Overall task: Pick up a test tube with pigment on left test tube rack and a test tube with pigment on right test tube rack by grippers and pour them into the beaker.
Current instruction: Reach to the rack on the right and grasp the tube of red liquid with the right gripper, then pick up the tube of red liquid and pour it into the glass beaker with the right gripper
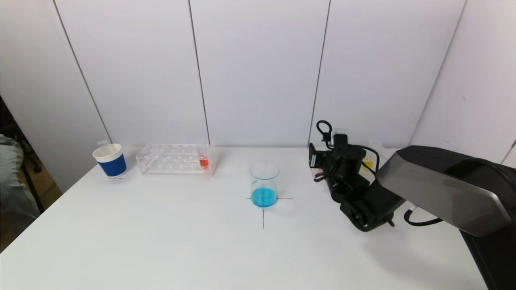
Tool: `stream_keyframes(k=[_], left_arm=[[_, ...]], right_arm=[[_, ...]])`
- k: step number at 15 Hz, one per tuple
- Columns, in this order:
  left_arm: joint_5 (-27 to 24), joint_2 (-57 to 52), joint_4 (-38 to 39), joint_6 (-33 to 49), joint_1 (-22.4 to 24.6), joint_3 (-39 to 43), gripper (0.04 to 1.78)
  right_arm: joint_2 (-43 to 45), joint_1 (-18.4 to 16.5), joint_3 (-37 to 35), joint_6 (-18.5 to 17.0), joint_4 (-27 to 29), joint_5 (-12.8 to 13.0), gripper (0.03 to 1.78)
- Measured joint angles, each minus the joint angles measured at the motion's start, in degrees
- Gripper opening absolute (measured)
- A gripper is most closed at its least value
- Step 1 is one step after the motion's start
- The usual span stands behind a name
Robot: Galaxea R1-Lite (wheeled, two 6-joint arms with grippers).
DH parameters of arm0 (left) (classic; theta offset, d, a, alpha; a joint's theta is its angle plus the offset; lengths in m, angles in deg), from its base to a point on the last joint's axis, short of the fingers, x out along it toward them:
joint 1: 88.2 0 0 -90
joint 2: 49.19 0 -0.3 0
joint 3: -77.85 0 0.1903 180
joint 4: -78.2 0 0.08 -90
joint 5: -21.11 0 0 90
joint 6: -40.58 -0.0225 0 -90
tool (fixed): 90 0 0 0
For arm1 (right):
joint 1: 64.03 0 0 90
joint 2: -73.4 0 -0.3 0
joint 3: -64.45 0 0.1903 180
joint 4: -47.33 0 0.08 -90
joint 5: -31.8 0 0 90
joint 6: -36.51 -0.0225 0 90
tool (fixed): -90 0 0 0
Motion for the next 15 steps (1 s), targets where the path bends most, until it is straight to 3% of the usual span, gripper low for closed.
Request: stream_keyframes(k=[4, 5, 15], left_arm=[[0.0, 0.0, 0.0, -0.02, 0.0, 0.0, 1.76], [-0.02, 0.0, 0.0, -0.02, 0.0, 0.0, 1.76], [-0.02, 0.02, 0.0, -0.02, 0.0, 0.0, 1.76]], right_arm=[[-0.13, -0.02, 0.09, 0.02, 0.0, 0.0, 0.58], [-0.16, -0.02, 0.16, 0.02, 0.0, -0.02, 0.5], [-0.26, -0.02, 0.28, 0.0, -0.02, 0.0, 0.46]])
